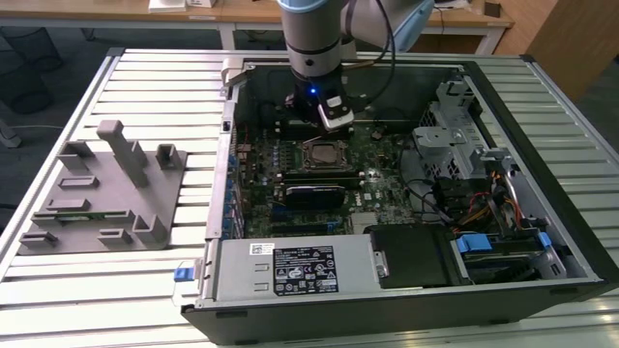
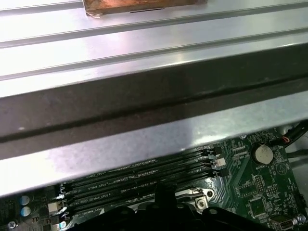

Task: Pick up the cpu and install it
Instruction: 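Install the first cpu locking lever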

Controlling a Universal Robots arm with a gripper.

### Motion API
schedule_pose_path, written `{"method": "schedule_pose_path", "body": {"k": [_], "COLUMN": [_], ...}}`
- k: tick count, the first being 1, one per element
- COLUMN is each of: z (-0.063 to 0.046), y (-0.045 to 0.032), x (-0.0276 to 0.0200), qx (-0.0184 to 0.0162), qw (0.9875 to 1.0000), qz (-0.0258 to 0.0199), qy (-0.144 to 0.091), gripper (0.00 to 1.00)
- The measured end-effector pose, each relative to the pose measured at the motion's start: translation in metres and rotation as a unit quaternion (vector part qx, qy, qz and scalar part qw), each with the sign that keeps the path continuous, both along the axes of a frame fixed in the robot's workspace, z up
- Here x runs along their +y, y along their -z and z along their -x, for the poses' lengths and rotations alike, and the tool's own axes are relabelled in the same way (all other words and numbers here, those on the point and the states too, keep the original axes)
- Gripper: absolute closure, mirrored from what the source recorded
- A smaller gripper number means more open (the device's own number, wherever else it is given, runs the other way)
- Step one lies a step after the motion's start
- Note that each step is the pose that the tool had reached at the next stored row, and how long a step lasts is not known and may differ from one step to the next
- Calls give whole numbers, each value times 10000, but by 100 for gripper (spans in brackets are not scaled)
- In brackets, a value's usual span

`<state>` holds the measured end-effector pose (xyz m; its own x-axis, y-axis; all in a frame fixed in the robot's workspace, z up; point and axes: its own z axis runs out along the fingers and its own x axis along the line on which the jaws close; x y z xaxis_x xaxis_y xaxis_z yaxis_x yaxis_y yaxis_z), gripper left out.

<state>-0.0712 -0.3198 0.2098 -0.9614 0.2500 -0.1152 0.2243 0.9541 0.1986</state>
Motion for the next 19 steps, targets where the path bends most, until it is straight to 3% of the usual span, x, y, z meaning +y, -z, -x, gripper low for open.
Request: {"method": "schedule_pose_path", "body": {"k": [15, 19], "z": [-74, -79], "y": [30, 40], "x": [2, 4], "qx": [1, 1], "qw": [9998, 9992], "qz": [2, 2], "qy": [179, 389], "gripper": [89, 89]}}
